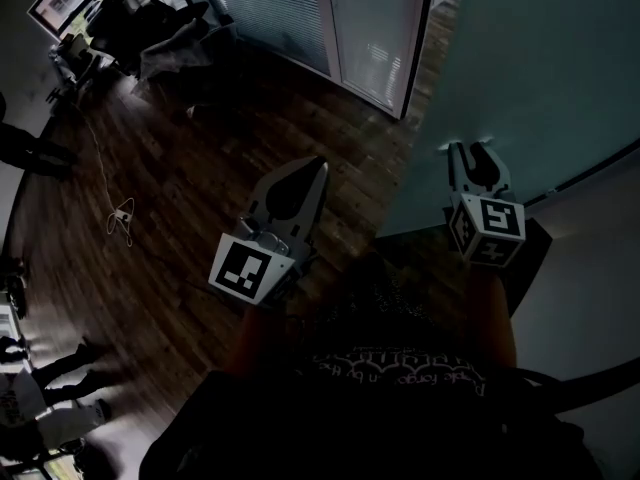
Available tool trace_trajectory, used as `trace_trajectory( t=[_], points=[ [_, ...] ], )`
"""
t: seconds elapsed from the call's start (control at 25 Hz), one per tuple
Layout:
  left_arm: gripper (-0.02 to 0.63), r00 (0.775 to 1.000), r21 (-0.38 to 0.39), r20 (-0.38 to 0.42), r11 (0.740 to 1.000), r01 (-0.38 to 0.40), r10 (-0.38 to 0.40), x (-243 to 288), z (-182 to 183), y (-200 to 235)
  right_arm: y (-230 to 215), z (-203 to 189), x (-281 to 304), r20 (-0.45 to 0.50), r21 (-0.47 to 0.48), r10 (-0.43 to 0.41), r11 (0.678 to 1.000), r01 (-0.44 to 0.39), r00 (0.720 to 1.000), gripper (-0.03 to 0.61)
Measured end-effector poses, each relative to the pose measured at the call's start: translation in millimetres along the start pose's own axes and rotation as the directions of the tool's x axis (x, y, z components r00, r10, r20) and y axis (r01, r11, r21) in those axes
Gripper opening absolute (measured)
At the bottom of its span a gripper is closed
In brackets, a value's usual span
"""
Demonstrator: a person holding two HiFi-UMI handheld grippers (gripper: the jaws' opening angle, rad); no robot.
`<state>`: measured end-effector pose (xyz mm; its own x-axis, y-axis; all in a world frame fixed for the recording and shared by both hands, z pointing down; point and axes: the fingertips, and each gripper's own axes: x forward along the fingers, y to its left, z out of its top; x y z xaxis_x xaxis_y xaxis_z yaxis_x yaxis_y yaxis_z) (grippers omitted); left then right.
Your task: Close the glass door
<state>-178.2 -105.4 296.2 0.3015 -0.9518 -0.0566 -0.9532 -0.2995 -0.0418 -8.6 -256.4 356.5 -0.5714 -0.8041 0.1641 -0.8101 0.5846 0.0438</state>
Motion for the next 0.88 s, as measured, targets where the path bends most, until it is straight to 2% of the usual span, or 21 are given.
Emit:
trace_trajectory(
  t=[0.24, 0.88],
  points=[
    [0.002, 1.0, 0.008, -0.011, 1.0, -0.028, 0.028, 29.8, -10.4, 29.1, -4.0, 3.0, 40.2, 0.006, 0.003, -0.01, 1.0, 0.01, 1.0, 0.119],
    [0.002, 0.998, 0.001, -0.005, 0.998, -0.061, 0.061, 113.0, -10.4, 89.2, -20.8, 19.1, 134.4, -0.002, 0.008, -0.037, 0.999, 0.037, 0.999, 0.114]
  ],
)
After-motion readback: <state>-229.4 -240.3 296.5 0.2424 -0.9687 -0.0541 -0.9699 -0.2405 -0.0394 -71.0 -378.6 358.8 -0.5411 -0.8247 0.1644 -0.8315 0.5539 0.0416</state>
